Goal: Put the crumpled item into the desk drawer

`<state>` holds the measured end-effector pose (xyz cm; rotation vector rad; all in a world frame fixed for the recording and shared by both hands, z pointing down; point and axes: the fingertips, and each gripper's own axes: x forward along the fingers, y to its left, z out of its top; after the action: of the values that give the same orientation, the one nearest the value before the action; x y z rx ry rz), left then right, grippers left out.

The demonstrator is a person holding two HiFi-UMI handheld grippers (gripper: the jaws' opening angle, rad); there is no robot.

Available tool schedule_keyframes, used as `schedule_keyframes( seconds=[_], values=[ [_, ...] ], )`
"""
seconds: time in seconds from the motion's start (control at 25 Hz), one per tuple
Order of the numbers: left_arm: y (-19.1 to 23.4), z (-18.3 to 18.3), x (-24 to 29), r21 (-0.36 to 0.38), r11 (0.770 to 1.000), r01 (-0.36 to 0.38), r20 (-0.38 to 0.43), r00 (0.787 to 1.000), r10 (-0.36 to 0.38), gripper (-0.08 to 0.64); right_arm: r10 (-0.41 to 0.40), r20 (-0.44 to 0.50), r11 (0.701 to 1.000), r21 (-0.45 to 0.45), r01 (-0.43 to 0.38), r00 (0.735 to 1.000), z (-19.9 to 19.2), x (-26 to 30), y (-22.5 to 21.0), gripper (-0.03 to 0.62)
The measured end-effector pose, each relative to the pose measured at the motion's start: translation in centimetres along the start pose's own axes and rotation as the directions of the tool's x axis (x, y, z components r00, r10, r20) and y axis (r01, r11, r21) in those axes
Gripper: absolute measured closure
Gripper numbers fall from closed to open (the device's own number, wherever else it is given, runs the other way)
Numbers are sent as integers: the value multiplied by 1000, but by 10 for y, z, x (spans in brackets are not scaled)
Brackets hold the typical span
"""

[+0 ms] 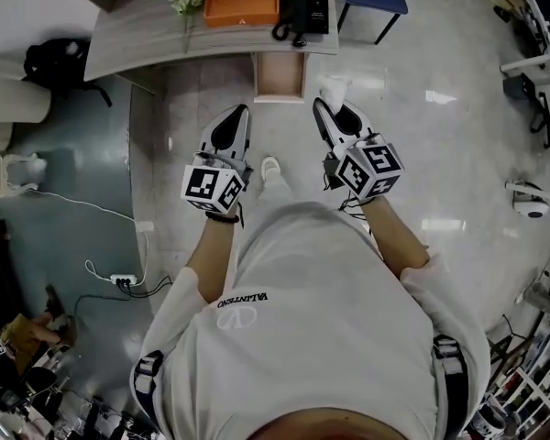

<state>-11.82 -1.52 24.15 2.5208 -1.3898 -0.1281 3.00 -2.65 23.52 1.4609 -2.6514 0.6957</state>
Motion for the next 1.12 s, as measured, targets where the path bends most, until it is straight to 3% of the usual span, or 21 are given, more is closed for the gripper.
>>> schedule_keyframes(
  seconds=[0.36, 0.68, 0.96, 1.12],
  values=[
    [39, -17, 62, -35, 994, 100, -53, 993, -102, 558, -50, -87, 998, 22, 52, 995, -21, 77, -12, 495],
    [61, -41, 104, -59, 990, 130, -100, 986, -135, 558, -62, -157, 998, 8, 64, 986, -38, 132, -36, 495],
    [82, -85, 140, -110, 991, 77, -164, 982, -95, 558, 3, -286, 999, -32, -13, 958, -72, 171, -53, 495],
    [105, -124, 168, -109, 994, 25, -223, 974, -49, 558, -6, -335, 999, -35, -6, 942, -95, 194, -85, 495]
  ],
)
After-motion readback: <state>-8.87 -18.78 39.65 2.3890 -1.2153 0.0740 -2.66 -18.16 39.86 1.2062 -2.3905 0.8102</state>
